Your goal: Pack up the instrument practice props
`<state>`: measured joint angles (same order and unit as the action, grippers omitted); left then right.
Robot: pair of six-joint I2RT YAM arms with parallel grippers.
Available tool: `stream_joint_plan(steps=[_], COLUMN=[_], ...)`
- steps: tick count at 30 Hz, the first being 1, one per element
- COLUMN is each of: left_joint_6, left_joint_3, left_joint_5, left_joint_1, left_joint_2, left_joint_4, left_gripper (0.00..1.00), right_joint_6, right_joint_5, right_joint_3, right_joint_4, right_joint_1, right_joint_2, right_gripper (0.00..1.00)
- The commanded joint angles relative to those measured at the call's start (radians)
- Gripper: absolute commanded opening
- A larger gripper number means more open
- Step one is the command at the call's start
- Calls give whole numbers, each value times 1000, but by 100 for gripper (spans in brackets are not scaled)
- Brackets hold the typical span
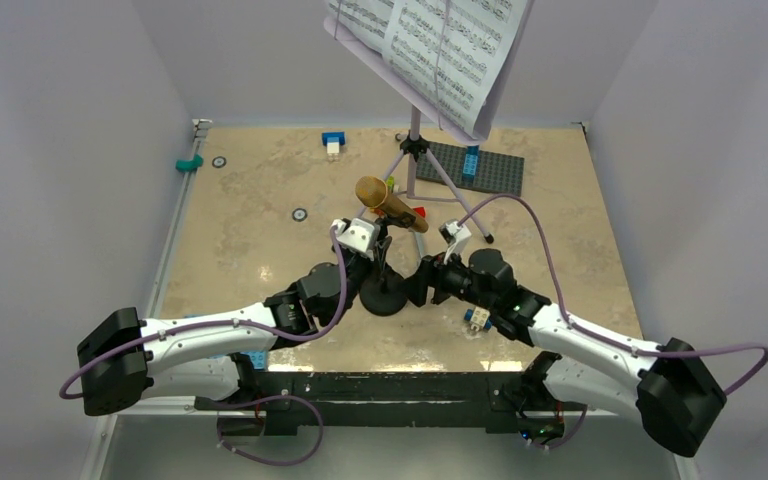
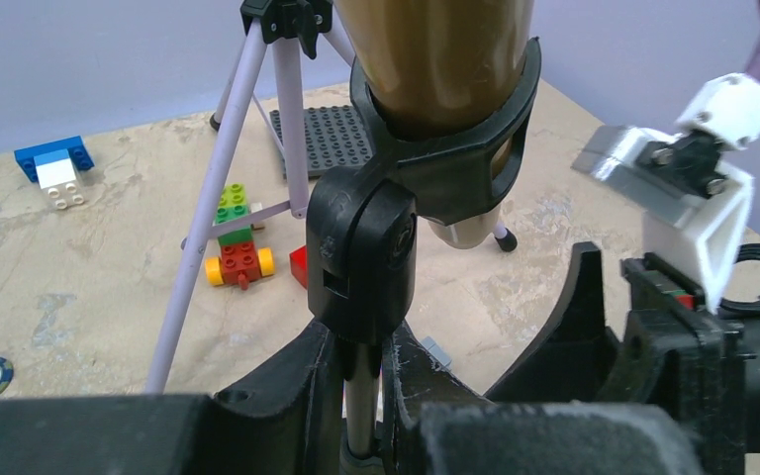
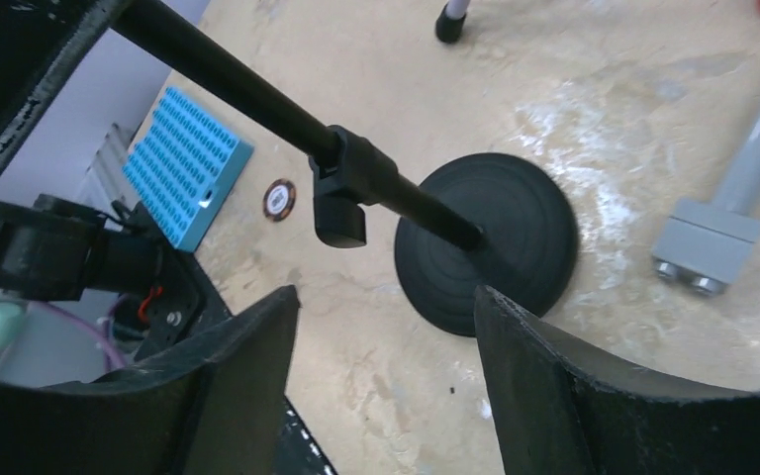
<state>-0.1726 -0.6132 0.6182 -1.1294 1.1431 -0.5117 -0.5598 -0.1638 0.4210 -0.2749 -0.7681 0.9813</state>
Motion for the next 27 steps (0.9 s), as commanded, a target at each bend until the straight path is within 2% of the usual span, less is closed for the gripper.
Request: stream_joint_plan(steps=[1,8,14,19,23,27], left_joint_6=[-53,-52,-45,-47,-48,-46], left_joint_3=[32,27,15,11,10,4], left_joint_5=[0,-1,-3,-7,-5,-5], left_joint_1=[-19,-26,-27,-29,-30,-30], left_joint_2=[21,24,36,49,53,59], left_joint_4=[116,118,119,118,118,119], left_gripper=[0,0,0,0,0,0], right_joint_6=[-46,-71,19,56,85,124], right_joint_5=[-127,-136,-91,-55,-50,-34], right_joint_3=[75,92,135,138,145,140], right_joint_4=[-47,-112,-80,-87,-83,-78], right_joint_1=[8,13,13,13,12,7], right_joint_2=[57,125,156,169,190,192], right_gripper=[68,67,53,45,33,13])
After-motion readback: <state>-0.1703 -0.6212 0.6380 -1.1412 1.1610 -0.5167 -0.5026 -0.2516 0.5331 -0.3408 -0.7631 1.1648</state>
